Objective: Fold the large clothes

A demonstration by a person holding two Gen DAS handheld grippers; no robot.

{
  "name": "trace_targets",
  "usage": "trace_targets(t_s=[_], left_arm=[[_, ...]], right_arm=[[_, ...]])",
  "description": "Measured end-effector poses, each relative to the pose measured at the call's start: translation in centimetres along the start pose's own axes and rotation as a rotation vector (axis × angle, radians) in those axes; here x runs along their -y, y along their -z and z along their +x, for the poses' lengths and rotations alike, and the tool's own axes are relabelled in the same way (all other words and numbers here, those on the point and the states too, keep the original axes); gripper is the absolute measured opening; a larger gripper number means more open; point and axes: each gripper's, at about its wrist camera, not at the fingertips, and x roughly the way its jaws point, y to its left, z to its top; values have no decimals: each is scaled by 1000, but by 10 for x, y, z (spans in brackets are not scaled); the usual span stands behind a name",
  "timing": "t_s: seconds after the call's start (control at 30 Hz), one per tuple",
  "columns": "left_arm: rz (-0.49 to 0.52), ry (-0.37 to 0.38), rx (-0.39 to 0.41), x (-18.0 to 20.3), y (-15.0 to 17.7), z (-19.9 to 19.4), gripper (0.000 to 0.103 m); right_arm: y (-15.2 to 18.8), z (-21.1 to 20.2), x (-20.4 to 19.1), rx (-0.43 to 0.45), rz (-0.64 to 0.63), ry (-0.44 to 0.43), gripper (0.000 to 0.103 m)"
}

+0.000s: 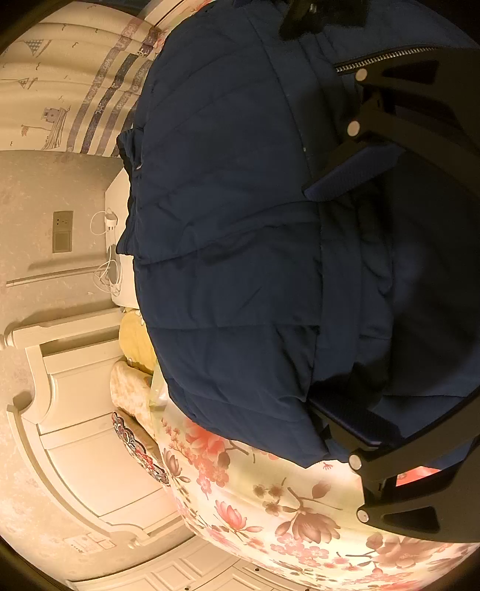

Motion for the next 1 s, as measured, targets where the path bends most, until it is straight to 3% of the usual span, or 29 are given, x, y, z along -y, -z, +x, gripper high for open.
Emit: trace_targets(t_s=[0.17, 0.3, 0.43, 0.53, 0.6, 0.7, 0.77, 1.0], left_arm=[[-1, 2, 0, 0, 0, 0, 101], [-2, 3, -2, -1, 0, 0, 101], [-18, 21, -17, -10, 6, -14, 99], [-62, 130, 12, -20, 30, -61, 100], [-14, 181, 27, -15, 52, -90, 101], [72, 163, -44, 0, 89, -98, 101], [102, 147, -103, 5, 111, -90, 101], [4, 163, -36, -17, 137, -137, 101]], right_arm=[[23, -44, -8, 31, -6, -21, 99], [48, -13, -8, -127, -19, -48, 99], [47, -28, 5, -128, 74, -85, 99], [59, -53, 2, -84, 53, -110, 99], [71, -61, -1, -83, 27, -114, 99], [88, -50, -2, -163, 4, -120, 99], [94, -60, -5, -138, 3, -111, 99], [124, -112, -31, -67, -91, -176, 99]])
